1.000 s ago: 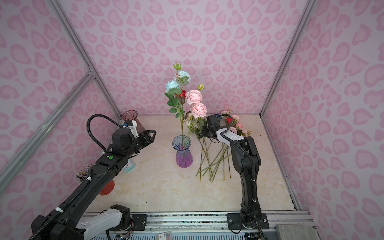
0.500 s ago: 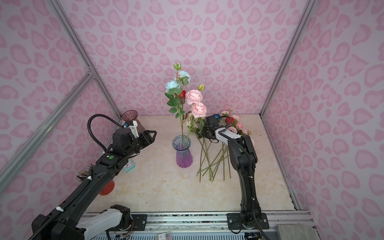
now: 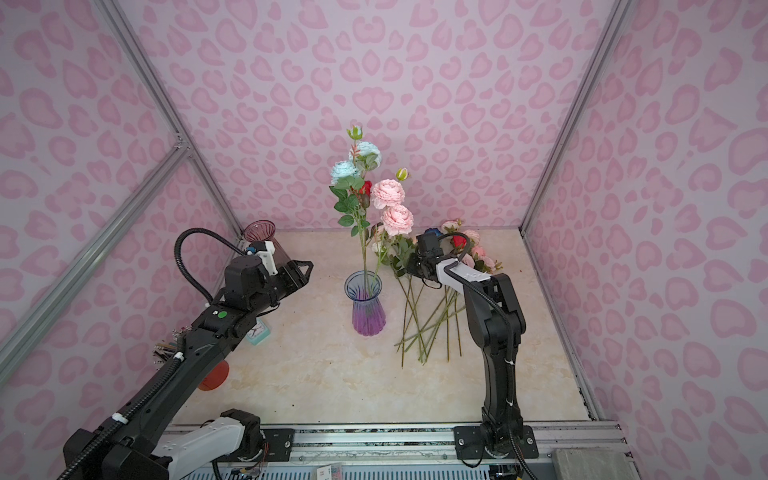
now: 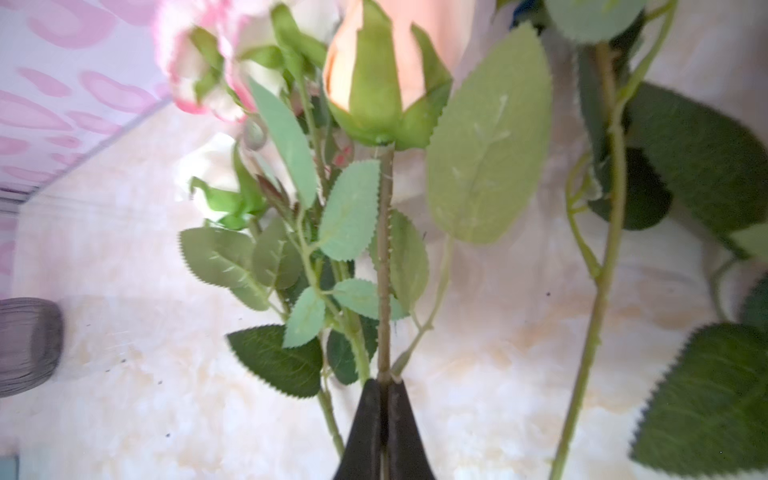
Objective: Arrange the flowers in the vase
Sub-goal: 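Lift the peach rose with the right gripper while the left gripper reaches toward it, then close the left gripper on the peach rose stem below the right gripper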
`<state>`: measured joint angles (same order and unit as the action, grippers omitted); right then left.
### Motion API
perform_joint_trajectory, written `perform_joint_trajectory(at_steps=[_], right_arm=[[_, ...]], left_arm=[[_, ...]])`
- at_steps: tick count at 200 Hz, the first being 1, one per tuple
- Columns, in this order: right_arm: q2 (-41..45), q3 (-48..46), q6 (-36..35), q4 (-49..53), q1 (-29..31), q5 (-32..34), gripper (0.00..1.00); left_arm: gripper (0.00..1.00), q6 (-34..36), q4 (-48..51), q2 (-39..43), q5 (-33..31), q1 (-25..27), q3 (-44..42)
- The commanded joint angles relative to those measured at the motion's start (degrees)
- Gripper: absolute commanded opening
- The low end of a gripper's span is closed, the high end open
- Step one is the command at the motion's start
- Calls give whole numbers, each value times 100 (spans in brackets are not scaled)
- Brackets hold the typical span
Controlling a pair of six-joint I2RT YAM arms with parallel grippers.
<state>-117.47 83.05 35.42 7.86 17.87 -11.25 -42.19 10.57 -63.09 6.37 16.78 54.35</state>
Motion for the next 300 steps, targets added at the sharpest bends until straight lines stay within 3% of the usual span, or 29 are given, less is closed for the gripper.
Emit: perform_joint_trajectory(at_steps=[1,48,99,186,238,270,288,300], right_arm=[[386,-261,118,-540,-10,-46,0],[1628,-1051,136,-697,15,115,0],[3328,-1853,-158,-490,24,366,0],[4670,-1827,-34,-686,203,189,0],[5798,-2087,-550,-743,1038,1098,0],[6751,-2668,-775,-1041,1802,1887,0],[7298,-3088,-890,-1280,2201,2190,0],[7588,-3298,-949,-1415,2458,2399,0]], left_arm=[[66,-43,-189,11,85,-3,50],[67,-43,-337,93,278,-7,39],[69,27,-937,273,1143,12,-50],[70,528,-1732,559,2332,411,-107],[70,1194,-1922,728,3085,1125,-117],[63,1555,-1833,716,3486,1609,-70],[63,1828,-1798,742,3422,1955,-123],[65,2056,-1790,723,2981,2302,-175]])
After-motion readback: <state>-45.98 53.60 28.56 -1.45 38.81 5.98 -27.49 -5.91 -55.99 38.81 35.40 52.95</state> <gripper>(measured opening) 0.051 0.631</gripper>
